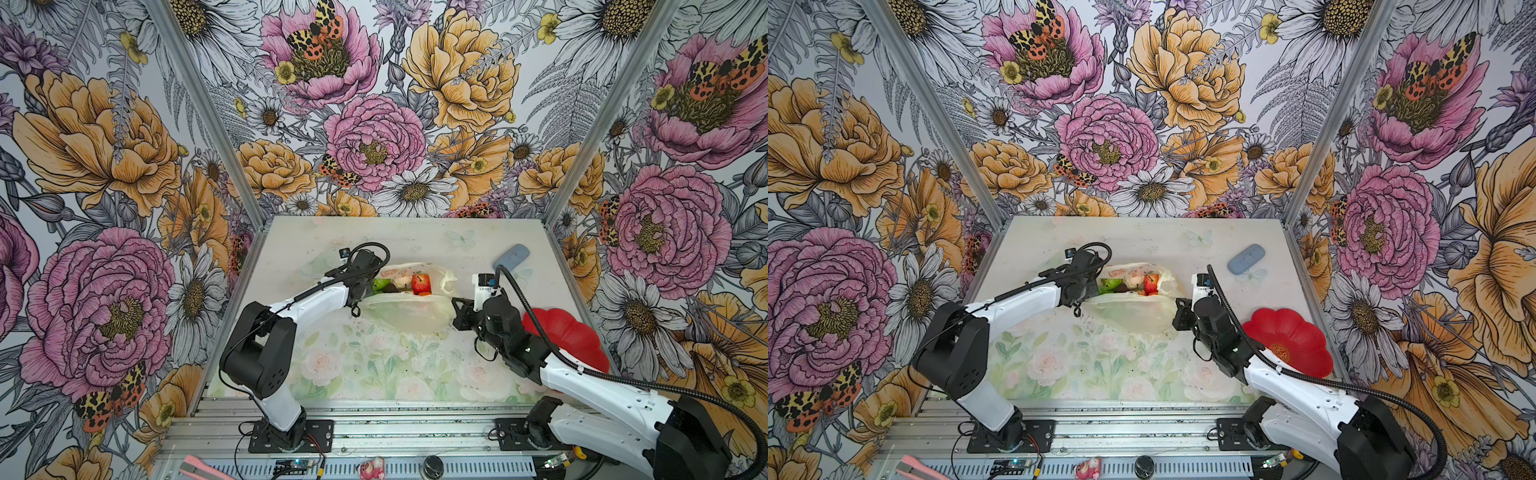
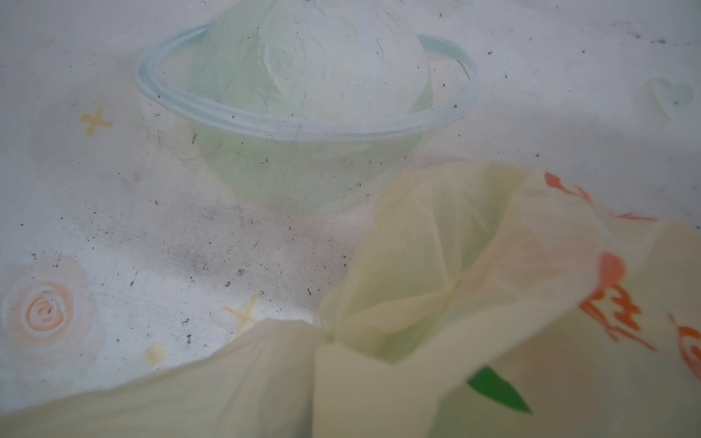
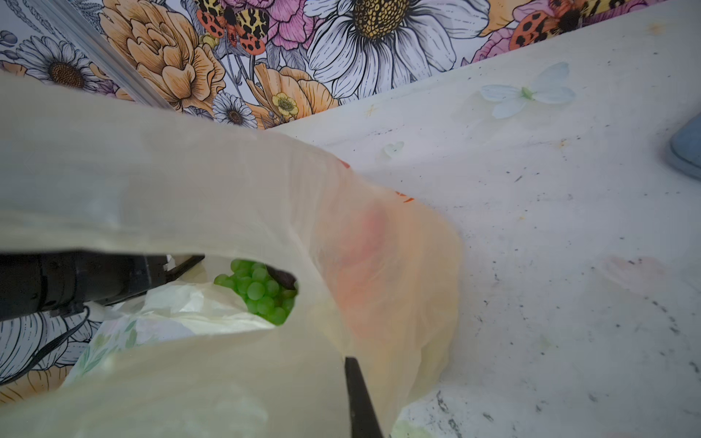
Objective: Take the fake fruits out of the plastic bag
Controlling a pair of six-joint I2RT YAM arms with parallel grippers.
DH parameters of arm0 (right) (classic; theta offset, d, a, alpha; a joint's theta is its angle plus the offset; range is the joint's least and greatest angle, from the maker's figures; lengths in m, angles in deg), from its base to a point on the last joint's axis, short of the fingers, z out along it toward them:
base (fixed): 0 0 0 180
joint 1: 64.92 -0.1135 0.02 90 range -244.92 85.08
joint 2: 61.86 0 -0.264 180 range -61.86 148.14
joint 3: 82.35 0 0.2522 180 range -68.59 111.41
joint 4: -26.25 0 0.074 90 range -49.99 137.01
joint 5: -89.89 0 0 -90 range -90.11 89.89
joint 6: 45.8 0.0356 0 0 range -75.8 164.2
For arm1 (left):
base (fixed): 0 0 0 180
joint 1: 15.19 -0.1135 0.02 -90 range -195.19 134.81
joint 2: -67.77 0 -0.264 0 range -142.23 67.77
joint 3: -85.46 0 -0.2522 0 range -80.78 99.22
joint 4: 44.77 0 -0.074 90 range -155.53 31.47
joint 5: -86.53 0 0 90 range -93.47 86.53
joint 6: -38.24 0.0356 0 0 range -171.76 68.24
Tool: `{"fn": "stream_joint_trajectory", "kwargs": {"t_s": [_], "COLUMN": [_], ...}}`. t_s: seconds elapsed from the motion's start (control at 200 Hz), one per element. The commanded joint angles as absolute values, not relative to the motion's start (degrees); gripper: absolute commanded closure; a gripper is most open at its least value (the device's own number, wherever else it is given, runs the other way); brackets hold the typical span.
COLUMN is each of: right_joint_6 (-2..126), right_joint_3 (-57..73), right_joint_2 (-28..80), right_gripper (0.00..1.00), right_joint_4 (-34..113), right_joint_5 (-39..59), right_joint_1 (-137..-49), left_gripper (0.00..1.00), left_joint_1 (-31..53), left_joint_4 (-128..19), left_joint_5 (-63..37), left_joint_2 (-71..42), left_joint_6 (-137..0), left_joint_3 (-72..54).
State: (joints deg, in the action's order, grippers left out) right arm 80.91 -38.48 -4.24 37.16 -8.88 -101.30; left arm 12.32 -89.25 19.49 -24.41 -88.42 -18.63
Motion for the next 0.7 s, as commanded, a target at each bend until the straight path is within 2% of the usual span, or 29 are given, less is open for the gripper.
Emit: {"fn": "stream_joint_trajectory", "kwargs": {"t_s": [0.0, 0.15, 0.24, 0.295, 0.425, 0.49, 0.58, 0.696], "right_joint_6": [78.74, 78.83, 79.67, 79.74, 78.49, 78.21, 76.68, 76.51], "right_joint_3": [-35.24, -34.15, -34.05, -34.05, -32.91, -29.48, -23.26, -17.77], "right_joint_2": [-2.61, 0.15, 0.38, -0.47, -4.85, -6.97, -8.43, -10.12], "right_gripper": [1.0, 1.0, 1.0, 0.89, 0.53, 0.35, 0.24, 0.22], "right_joint_4": [36.59, 36.54, 38.07, 39.72, 46.4, 55.79, 68.46, 78.24], "right_joint_5": [-7.94, -7.49, -7.23, -6.92, -7.14, -12.42, -18.38, -24.13], "right_joint_1": [-99.42, -99.27, -99.28, -99.41, -100.76, -103.45, -108.21, -114.23], "left_gripper": [0.99, 1.0, 1.0, 1.0, 1.0, 1.0, 1.0, 1.0], "left_joint_1": [9.46, 9.32, 10.99, 13.04, 17.81, 19.21, 20.42, 21.53], "left_joint_4": [-81.84, -77.98, -77.38, -78.13, -82.19, -84.68, -87.04, -87.23], "left_joint_5": [14.75, 12.43, 11.41, 12.92, 19.66, 22.25, 24.45, 25.52], "left_joint_2": [-15.74, -7.52, -6.41, -6.99, -10.24, -12.11, -13.59, -13.88], "left_joint_6": [-90.28, -91.09, -90.34, -89.52, -89.13, -89.54, -90.25, -90.33], "left_joint_3": [-23.36, -29.48, -30.2, -29.45, -25.72, -23.46, -21.07, -19.99]}}
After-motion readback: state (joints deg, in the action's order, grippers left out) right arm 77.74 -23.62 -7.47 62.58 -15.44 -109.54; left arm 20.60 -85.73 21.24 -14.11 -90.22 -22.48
